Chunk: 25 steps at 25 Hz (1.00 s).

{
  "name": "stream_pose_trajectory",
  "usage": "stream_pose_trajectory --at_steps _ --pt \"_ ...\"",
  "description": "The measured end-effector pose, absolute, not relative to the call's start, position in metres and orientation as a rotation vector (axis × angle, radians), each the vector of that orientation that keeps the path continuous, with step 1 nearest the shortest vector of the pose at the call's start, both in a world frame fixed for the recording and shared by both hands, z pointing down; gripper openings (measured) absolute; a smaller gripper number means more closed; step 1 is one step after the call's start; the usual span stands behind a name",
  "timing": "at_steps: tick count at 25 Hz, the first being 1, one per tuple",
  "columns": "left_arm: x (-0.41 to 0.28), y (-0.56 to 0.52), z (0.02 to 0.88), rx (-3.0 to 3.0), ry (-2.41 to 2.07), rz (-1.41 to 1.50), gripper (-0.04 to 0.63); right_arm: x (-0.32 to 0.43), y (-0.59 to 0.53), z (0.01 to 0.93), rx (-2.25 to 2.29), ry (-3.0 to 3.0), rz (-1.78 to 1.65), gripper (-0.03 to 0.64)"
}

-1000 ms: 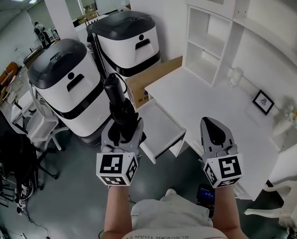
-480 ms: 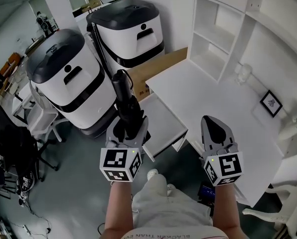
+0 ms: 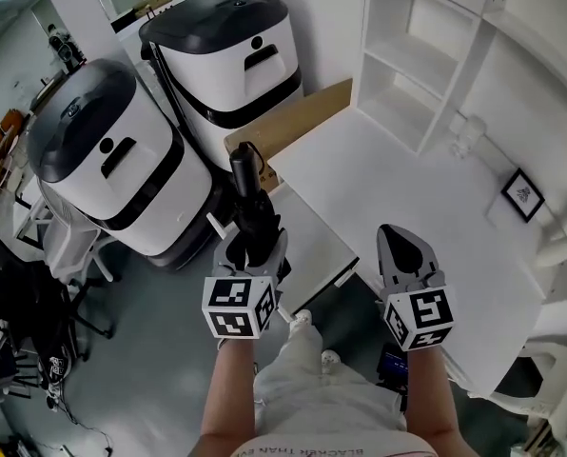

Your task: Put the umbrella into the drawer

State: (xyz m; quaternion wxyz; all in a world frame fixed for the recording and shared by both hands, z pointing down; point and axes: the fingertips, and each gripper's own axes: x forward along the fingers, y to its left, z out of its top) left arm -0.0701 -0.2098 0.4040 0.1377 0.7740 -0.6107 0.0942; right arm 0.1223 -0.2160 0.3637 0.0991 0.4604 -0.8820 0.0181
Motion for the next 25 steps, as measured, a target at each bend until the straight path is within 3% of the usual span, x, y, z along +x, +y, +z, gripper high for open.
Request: stream_pose_trajectory --at_steps 25 --pt "-0.089 -0.283 0.591 1.785 -1.302 0.482 0.259 0.075 -0.303 0.448 1.284 -2.378 0.240 0.008"
